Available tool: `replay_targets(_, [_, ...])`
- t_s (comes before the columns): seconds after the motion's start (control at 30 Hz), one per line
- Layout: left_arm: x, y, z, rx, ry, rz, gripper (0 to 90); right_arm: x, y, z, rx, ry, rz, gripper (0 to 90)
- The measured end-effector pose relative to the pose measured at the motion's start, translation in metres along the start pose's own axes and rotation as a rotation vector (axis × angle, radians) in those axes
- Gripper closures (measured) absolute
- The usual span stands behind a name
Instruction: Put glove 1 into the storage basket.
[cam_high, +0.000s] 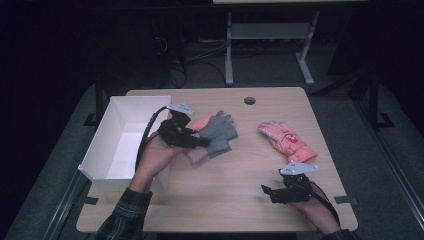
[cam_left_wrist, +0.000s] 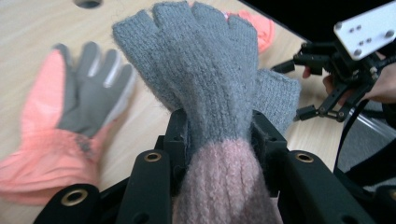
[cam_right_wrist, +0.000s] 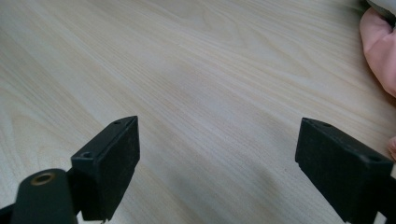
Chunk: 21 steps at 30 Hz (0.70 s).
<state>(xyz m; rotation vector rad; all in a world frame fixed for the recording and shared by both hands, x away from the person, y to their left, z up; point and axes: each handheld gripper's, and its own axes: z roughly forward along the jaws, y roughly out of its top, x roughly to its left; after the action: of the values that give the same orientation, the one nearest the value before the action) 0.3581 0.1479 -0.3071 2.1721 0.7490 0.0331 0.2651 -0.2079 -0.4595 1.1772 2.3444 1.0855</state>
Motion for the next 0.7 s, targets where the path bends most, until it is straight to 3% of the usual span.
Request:
replay_targets(0.23, [0.008,-0.004,-0.025,-0.047,0.042,-0.02,64.8,-0.001,-0.001,0.0,0.006,0.0,0.003,13.6])
replay_targets(0.3, [0.013,-0.007,-0.037,-0.067,0.072,-0.029,64.8,0.0,0.0,0.0,0.004,0.0,-0.001,13.6])
replay_targets(0.7, [0.037,-0.024,-0.081,-0.162,0.173,-0.107,64.8,-0.001,0.0,0.0,0.004,-0.002,0.003,13.6])
